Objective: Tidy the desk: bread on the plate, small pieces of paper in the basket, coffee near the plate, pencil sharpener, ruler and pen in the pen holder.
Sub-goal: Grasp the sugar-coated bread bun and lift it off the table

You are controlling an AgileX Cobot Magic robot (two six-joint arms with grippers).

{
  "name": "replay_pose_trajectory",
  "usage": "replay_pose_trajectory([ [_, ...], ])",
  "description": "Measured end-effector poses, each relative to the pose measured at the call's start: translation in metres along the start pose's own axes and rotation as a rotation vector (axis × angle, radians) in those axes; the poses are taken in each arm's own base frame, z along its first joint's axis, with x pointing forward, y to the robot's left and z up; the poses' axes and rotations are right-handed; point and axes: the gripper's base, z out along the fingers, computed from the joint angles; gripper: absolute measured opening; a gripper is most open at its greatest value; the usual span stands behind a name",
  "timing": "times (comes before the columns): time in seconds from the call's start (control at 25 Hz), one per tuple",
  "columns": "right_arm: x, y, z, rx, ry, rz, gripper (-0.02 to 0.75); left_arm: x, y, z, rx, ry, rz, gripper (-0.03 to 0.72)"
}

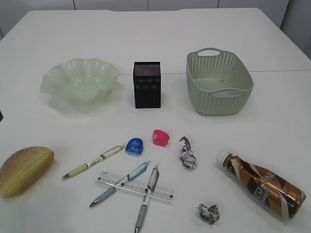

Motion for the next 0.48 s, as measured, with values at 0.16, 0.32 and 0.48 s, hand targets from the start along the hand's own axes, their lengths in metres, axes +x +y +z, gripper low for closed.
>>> replay_pose_trajectory([
  [0.16, -0.008, 0.000, 0.013, 0.007, 0.051, 0.008, 0.552, -0.016, -0.004, 0.025, 0.016, 0.056, -0.007, 0.601],
  [0.32, -0.011, 0.000, 0.019, 0.010, 0.068, 0.011, 0.552, -0.021, -0.005, 0.058, 0.026, 0.149, -0.005, 0.602],
  [0.48, -0.012, -0.001, 0.021, 0.018, 0.069, 0.007, 0.552, -0.023, -0.005, 0.083, 0.030, 0.204, -0.006, 0.602],
])
